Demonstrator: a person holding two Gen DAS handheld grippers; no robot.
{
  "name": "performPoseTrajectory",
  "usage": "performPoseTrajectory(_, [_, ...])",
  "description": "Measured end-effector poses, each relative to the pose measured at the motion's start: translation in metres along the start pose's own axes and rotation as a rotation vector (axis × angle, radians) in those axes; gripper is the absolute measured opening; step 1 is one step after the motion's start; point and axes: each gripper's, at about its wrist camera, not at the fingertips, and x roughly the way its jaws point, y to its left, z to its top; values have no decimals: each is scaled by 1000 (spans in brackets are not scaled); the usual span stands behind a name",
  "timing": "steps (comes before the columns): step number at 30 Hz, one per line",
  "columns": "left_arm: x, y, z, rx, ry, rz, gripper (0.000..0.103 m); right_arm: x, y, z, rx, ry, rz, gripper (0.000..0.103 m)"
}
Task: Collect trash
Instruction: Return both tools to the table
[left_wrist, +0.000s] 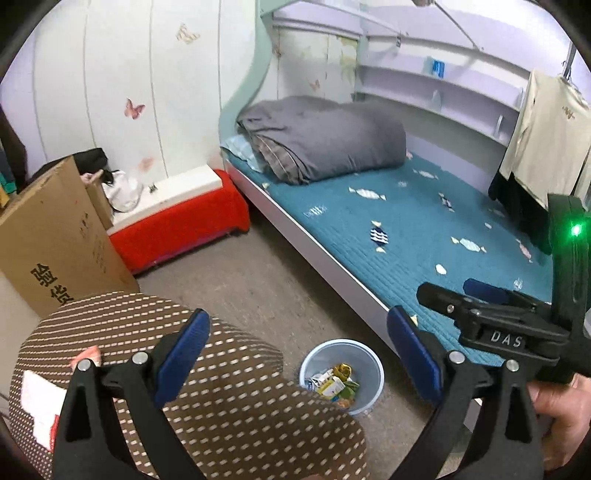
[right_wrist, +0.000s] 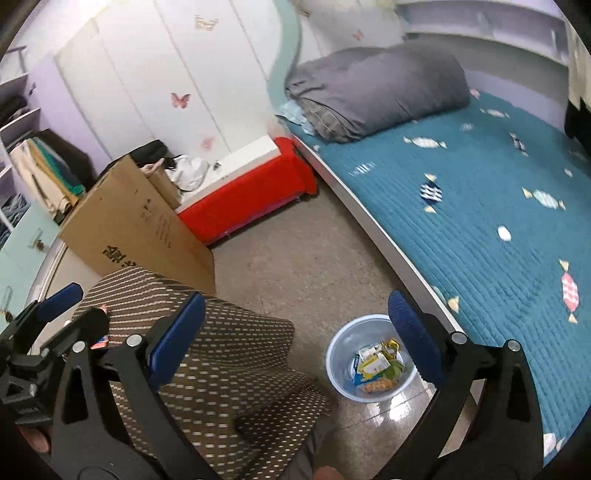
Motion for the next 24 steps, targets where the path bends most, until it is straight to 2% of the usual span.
performPoseTrajectory(7, [-43,44,-16,-53,-52,35,95,-16,60,-1,-91,-23,32,97])
performPoseTrajectory(13, [-73,97,-40,-142,-77,79,95,-21,117,-7,-179,-22,75,97])
performPoseTrajectory(24, [-114,193,-91,-264,-98,220,95,-1,208,-27,-312,18,146,97])
